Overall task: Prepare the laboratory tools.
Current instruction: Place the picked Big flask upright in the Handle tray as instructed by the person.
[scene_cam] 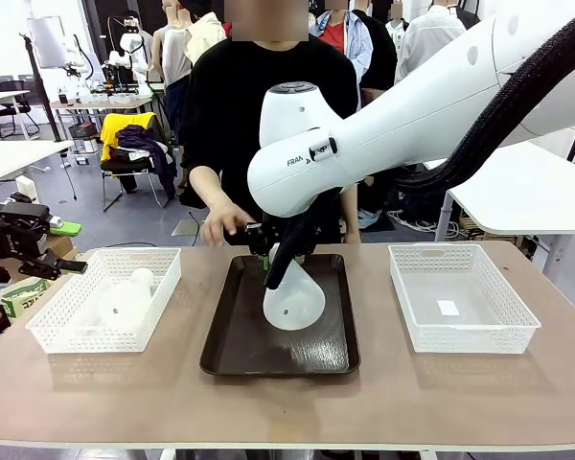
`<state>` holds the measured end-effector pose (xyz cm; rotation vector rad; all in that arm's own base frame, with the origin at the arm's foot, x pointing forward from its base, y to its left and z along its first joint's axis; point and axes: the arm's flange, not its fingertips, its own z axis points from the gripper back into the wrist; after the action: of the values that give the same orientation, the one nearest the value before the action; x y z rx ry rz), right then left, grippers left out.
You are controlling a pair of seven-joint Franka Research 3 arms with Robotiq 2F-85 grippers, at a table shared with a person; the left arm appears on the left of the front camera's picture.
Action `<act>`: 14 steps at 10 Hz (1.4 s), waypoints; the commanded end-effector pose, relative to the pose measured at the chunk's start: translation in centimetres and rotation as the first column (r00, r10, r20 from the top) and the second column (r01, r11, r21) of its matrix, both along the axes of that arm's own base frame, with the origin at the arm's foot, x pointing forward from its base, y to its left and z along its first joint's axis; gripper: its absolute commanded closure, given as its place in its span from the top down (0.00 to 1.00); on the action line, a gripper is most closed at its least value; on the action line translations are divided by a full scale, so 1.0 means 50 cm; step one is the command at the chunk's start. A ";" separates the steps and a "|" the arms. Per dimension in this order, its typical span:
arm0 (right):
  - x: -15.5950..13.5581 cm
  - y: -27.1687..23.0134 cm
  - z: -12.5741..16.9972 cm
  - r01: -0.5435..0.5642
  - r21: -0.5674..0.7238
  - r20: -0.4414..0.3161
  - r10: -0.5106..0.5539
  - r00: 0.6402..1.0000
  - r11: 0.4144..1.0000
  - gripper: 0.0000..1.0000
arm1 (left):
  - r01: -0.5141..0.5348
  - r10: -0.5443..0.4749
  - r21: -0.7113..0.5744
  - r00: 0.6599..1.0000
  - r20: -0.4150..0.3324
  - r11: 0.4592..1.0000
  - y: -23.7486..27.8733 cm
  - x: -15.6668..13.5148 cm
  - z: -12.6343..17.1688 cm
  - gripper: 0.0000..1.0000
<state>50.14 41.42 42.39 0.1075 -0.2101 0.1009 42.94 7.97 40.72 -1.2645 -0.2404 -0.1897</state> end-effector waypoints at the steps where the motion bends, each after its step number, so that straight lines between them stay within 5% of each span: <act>1: 0.000 0.000 0.001 -0.003 0.004 0.001 0.003 1.000 1.000 0.00 | 0.007 -0.007 0.008 1.000 0.002 1.000 0.005 -0.003 0.002 1.00; 4: 0.000 0.000 0.000 0.000 0.000 0.000 0.000 1.000 1.000 0.00 | 0.007 -0.007 0.008 1.000 0.002 1.000 0.005 -0.003 0.002 1.00; 9: -0.019 -0.017 0.075 -0.308 0.204 0.042 0.306 0.951 0.929 0.00 | 0.007 -0.007 0.008 1.000 0.002 1.000 0.005 -0.003 0.002 1.00; 10: -0.016 -0.030 0.086 -0.402 0.277 0.077 0.397 0.915 0.873 0.00 | 0.007 -0.007 0.008 1.000 0.002 1.000 0.005 -0.003 0.002 1.00; 12: -0.013 -0.053 0.089 -0.634 0.420 0.261 0.583 0.770 0.649 0.00 | 0.007 -0.007 0.008 1.000 0.002 1.000 0.005 -0.003 0.002 1.00; 14: -0.010 -0.067 0.078 -0.742 0.454 0.399 0.633 0.664 0.493 0.00 | 0.007 -0.007 0.008 1.000 0.002 1.000 0.005 -0.003 0.002 1.00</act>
<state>49.90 42.52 48.84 0.6943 -0.3942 0.7545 42.94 7.97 40.72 -1.2645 -0.2403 -0.1897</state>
